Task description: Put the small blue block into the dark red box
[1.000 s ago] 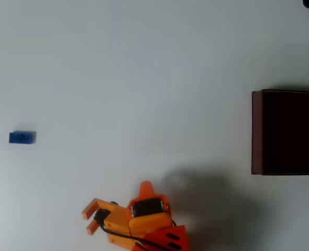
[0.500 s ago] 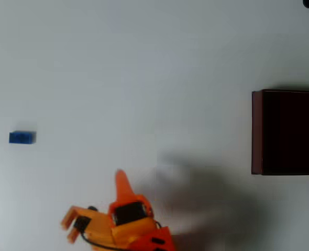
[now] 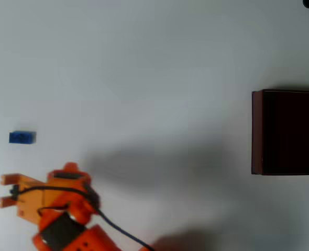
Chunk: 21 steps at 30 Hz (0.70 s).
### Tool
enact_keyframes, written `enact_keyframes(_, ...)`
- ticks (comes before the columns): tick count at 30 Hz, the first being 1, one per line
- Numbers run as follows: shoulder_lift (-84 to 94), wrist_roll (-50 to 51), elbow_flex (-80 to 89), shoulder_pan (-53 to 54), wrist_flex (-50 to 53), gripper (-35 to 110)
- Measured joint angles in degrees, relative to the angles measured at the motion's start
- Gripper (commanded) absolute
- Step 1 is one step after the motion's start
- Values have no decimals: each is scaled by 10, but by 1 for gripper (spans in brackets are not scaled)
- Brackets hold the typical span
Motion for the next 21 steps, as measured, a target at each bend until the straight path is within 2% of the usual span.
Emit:
enact_keyframes(6,-144,62,-161,-32,9,20)
enact_keyframes(11,-265,70,-294,-55,17,20)
enact_keyframes(21,-550,40,-653,-76,144,19)
